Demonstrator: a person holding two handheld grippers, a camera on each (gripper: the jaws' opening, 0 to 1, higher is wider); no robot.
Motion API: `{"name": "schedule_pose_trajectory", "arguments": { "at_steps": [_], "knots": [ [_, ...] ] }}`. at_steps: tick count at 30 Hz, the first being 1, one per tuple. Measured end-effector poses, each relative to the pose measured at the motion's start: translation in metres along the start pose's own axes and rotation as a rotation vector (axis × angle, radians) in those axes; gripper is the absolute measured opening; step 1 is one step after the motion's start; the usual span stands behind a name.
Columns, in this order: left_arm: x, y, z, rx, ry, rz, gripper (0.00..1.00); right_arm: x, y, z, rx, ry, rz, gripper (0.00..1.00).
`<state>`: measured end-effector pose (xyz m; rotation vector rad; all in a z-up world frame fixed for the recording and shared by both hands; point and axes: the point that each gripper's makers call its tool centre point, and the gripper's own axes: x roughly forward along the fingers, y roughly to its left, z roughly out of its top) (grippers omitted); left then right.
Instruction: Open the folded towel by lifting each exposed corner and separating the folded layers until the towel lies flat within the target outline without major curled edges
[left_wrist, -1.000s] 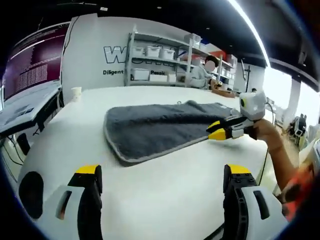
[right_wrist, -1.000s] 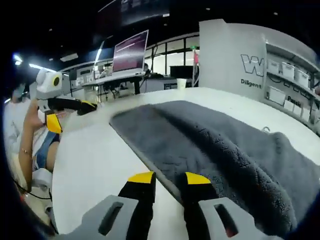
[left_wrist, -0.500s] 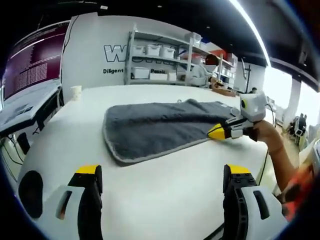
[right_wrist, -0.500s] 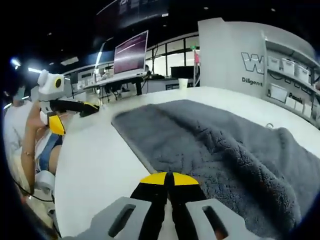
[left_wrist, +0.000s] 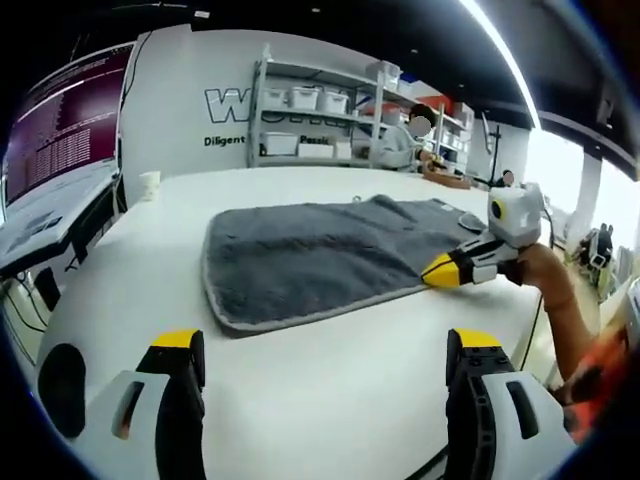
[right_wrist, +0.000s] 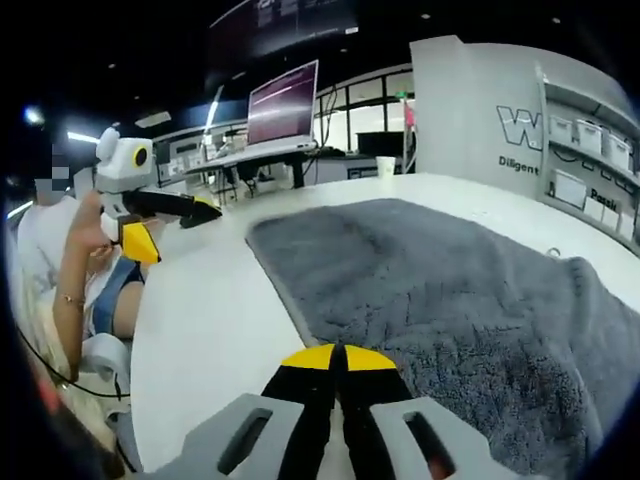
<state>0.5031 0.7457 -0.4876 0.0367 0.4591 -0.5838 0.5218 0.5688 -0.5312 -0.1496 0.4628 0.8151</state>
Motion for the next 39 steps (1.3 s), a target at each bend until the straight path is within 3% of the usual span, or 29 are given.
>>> {"name": "schedule_pose_trajectory", "arguments": {
  "at_steps": [9, 13, 21, 24, 26, 31, 32, 34, 39],
  "knots": [
    [0.002, -0.004, -0.003, 0.001, 0.008, -0.004, 0.98, -0.003, 0.004, -0.001, -0.017, -0.006, -0.002, 0.00],
    [0.003, -0.007, -0.004, 0.004, 0.010, -0.011, 0.98, -0.009, -0.002, 0.004, -0.029, -0.024, -0.040, 0.01],
    [0.004, -0.005, -0.004, 0.001, 0.012, -0.011, 0.98, -0.045, -0.047, 0.025, -0.001, -0.130, -0.227, 0.34],
    [0.005, -0.004, -0.003, -0.001, 0.013, -0.012, 0.98, -0.059, -0.067, 0.019, 0.009, -0.114, -0.277, 0.51],
    [0.006, -0.005, -0.004, -0.003, 0.015, -0.015, 0.98, -0.065, -0.077, 0.015, 0.011, -0.106, -0.306, 0.55],
    [0.007, -0.007, -0.006, 0.000, 0.024, -0.019, 0.98, -0.099, -0.121, 0.004, 0.022, -0.101, -0.451, 0.48],
    [0.008, -0.007, -0.006, 0.000, 0.024, -0.019, 0.98, -0.114, -0.138, -0.003, 0.012, -0.076, -0.520, 0.47],
    [0.008, -0.007, -0.006, 0.001, 0.025, -0.018, 0.98, -0.131, -0.158, -0.011, 0.002, -0.045, -0.588, 0.44],
    [0.011, -0.011, -0.005, 0.008, 0.030, -0.029, 0.98, -0.163, -0.192, -0.029, 0.031, -0.014, -0.679, 0.35]
  ]
}}
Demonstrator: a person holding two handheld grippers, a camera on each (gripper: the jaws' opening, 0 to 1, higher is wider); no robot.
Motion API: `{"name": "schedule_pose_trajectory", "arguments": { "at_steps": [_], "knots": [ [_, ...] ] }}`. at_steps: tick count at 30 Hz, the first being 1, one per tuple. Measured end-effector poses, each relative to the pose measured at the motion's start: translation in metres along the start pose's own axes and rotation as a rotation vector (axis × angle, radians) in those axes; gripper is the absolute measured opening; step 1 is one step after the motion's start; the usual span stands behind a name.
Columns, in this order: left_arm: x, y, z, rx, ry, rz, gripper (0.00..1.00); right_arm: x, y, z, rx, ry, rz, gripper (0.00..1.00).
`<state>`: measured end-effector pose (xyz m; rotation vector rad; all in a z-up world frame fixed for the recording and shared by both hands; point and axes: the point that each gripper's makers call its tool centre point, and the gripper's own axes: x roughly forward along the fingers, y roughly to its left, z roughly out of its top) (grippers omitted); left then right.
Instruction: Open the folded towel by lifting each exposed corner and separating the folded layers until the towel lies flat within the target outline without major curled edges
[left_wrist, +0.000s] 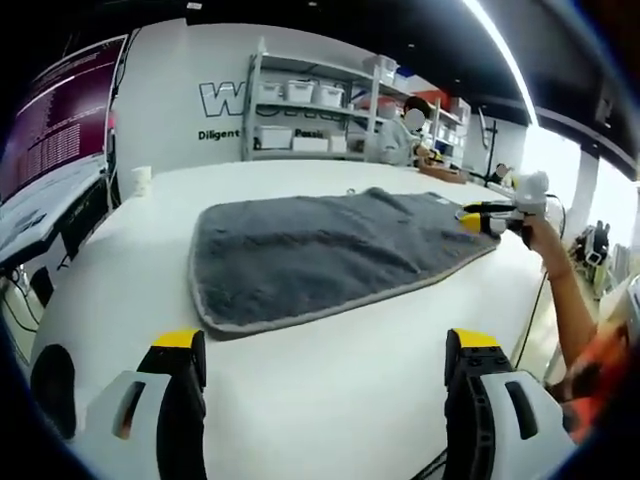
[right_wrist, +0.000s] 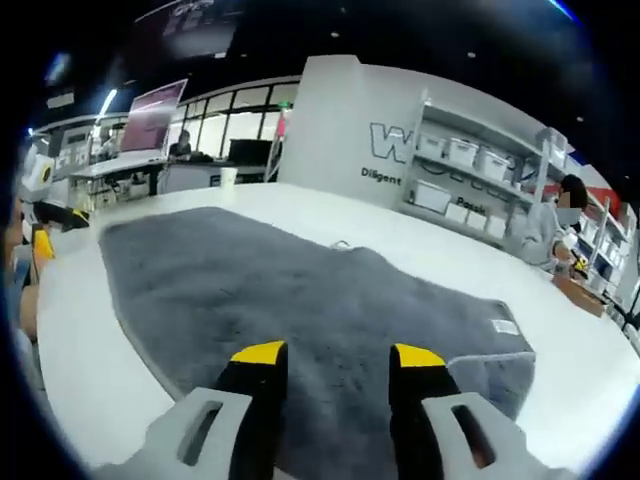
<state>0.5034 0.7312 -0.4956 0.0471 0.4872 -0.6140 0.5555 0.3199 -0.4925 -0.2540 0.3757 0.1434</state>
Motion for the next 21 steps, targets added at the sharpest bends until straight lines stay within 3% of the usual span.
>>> {"name": "schedule_pose_trajectory", "arguments": {
  "at_steps": [3, 9, 14, 21],
  "knots": [
    [0.003, -0.004, 0.003, 0.010, -0.003, -0.012, 0.98, -0.002, -0.033, -0.018, -0.054, 0.075, -0.097, 0.33],
    [0.006, -0.009, 0.002, 0.026, 0.008, -0.026, 0.98, 0.002, -0.064, -0.036, -0.060, 0.127, -0.156, 0.28],
    [0.007, -0.007, 0.000, 0.024, 0.016, -0.024, 0.98, 0.006, -0.071, -0.048, -0.097, 0.172, -0.166, 0.08],
    [0.007, -0.007, -0.003, 0.016, 0.020, -0.021, 0.97, 0.008, -0.067, -0.056, -0.117, 0.199, -0.143, 0.01]
  ]
}}
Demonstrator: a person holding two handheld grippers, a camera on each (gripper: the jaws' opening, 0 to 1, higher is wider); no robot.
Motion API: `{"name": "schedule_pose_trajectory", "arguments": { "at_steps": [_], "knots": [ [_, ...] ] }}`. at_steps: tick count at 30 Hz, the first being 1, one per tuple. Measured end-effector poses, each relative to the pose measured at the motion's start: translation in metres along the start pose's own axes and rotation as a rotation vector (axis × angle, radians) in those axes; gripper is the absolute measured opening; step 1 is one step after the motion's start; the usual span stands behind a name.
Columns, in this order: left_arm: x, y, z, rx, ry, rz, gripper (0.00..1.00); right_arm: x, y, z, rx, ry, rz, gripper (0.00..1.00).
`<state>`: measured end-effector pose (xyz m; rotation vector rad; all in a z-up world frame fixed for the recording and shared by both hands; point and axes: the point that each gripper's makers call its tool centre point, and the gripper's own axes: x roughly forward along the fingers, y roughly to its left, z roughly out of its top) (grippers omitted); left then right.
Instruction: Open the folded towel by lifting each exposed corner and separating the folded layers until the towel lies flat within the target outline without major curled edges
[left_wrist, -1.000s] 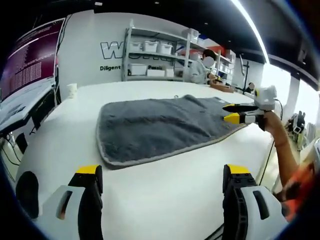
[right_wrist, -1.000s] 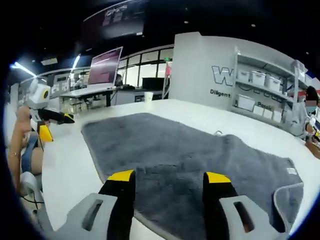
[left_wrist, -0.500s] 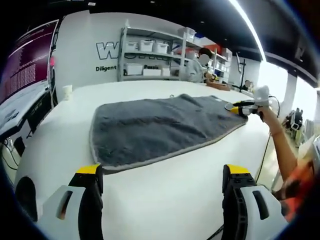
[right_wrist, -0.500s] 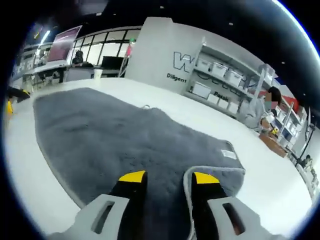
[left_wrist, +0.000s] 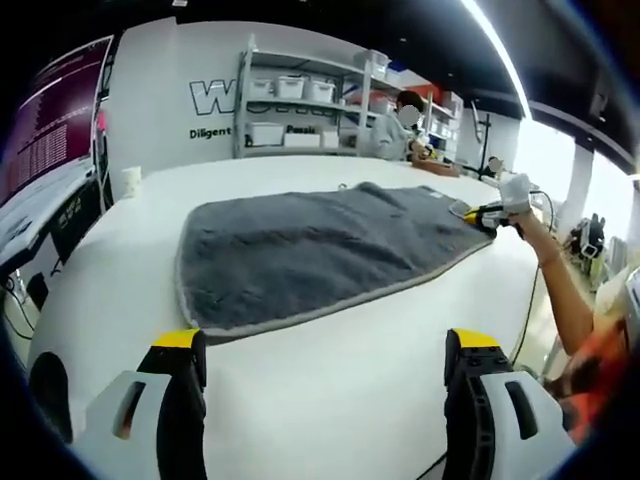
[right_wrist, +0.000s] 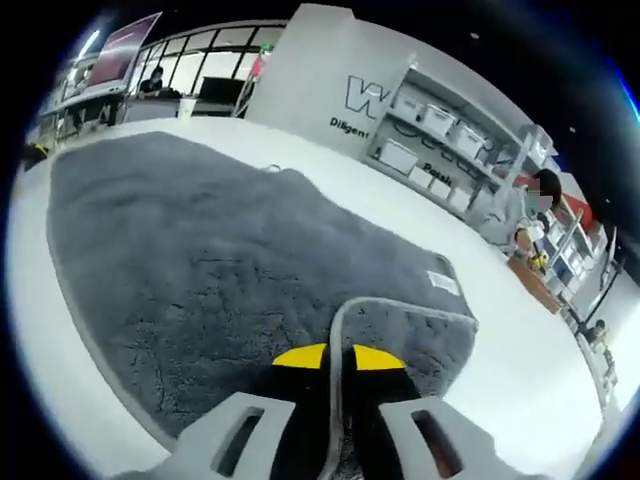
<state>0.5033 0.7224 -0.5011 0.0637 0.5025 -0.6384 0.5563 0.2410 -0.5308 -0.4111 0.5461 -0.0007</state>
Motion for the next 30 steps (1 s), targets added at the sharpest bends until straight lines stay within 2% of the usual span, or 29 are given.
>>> {"name": "schedule_pose_trajectory", "arguments": {
  "at_steps": [6, 10, 13, 17, 18, 20, 22, 30],
  "knots": [
    [-0.002, 0.002, 0.001, -0.004, -0.005, 0.005, 0.97, -0.002, -0.004, -0.001, 0.007, -0.004, -0.014, 0.00],
    [-0.002, 0.003, 0.001, -0.006, -0.007, 0.006, 0.97, -0.012, -0.015, 0.004, 0.047, -0.047, -0.056, 0.00],
    [-0.002, 0.003, 0.001, -0.005, -0.005, 0.005, 0.97, -0.021, -0.026, 0.008, 0.118, -0.103, -0.091, 0.00],
    [-0.002, 0.003, 0.001, -0.004, -0.006, 0.003, 0.97, -0.042, -0.051, 0.005, 0.213, -0.163, -0.182, 0.00],
    [-0.002, 0.003, 0.002, -0.003, -0.006, 0.002, 0.97, -0.052, -0.061, 0.001, 0.260, -0.186, -0.219, 0.00],
    [-0.002, 0.003, 0.002, -0.002, -0.006, 0.001, 0.97, -0.059, -0.069, -0.003, 0.304, -0.205, -0.244, 0.00],
    [-0.002, 0.002, 0.003, -0.001, -0.006, 0.000, 0.97, -0.072, -0.081, -0.016, 0.401, -0.235, -0.284, 0.00],
    [-0.001, -0.003, 0.003, 0.005, -0.001, -0.008, 0.97, -0.091, -0.091, -0.044, 0.605, -0.285, -0.347, 0.00]
  ]
}}
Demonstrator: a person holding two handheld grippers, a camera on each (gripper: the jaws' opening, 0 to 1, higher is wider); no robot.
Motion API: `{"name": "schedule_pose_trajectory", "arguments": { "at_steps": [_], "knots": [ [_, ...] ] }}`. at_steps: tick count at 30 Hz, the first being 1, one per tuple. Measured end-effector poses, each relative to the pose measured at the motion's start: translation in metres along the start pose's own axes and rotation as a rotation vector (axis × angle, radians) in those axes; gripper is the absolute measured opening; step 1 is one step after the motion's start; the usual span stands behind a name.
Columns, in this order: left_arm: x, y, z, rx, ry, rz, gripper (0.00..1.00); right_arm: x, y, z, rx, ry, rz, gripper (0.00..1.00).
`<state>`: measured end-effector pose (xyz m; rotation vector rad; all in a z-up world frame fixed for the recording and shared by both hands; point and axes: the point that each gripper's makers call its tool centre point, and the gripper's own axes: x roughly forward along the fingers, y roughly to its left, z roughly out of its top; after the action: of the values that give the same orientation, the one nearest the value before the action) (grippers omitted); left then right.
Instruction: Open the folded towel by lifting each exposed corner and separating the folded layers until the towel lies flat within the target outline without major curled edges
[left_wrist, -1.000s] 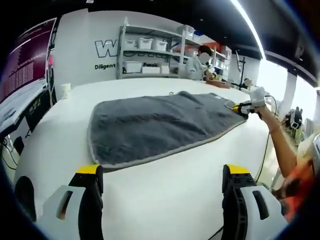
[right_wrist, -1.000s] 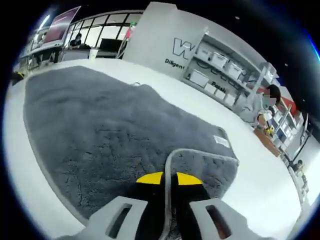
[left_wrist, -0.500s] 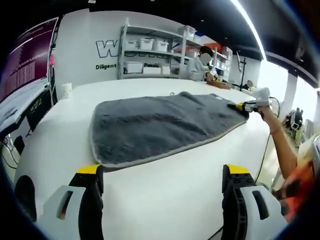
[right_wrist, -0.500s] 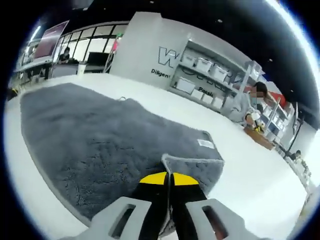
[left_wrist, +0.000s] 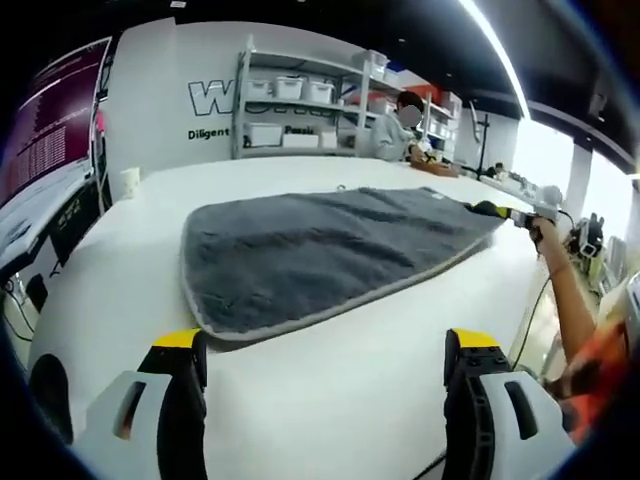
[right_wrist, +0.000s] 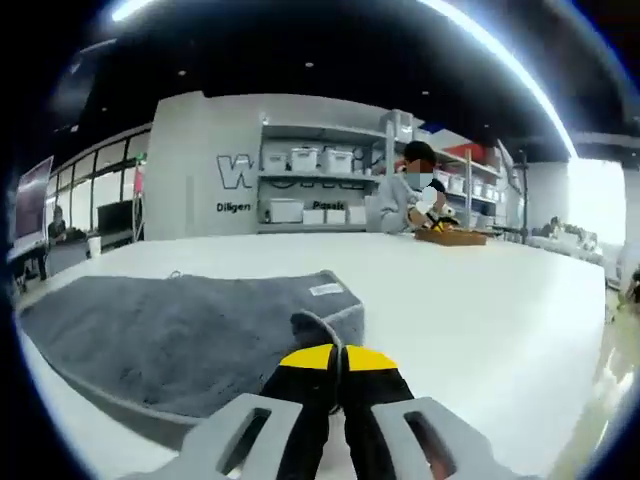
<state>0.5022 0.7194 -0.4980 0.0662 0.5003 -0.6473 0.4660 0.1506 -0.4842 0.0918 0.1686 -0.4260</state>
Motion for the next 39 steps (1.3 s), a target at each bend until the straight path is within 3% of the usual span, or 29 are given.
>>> {"name": "schedule_pose_trajectory", "arguments": {
  "at_steps": [5, 27, 31, 36, 39],
  "knots": [
    [0.000, -0.001, -0.001, 0.003, 0.005, -0.001, 0.97, -0.007, -0.013, -0.007, 0.170, -0.023, -0.023, 0.00],
    [0.000, -0.005, -0.004, 0.021, 0.028, -0.013, 0.97, -0.018, -0.036, -0.027, 0.184, 0.041, -0.125, 0.00],
    [0.000, -0.005, -0.005, 0.020, 0.029, -0.012, 0.97, -0.022, -0.044, -0.023, 0.164, 0.036, -0.158, 0.00],
    [0.001, -0.006, -0.005, 0.021, 0.031, -0.014, 0.97, -0.027, -0.052, -0.017, 0.143, 0.028, -0.178, 0.10],
    [0.003, -0.007, -0.004, 0.023, 0.032, -0.016, 0.97, -0.030, -0.053, -0.009, 0.113, 0.008, -0.180, 0.09]
  ]
}}
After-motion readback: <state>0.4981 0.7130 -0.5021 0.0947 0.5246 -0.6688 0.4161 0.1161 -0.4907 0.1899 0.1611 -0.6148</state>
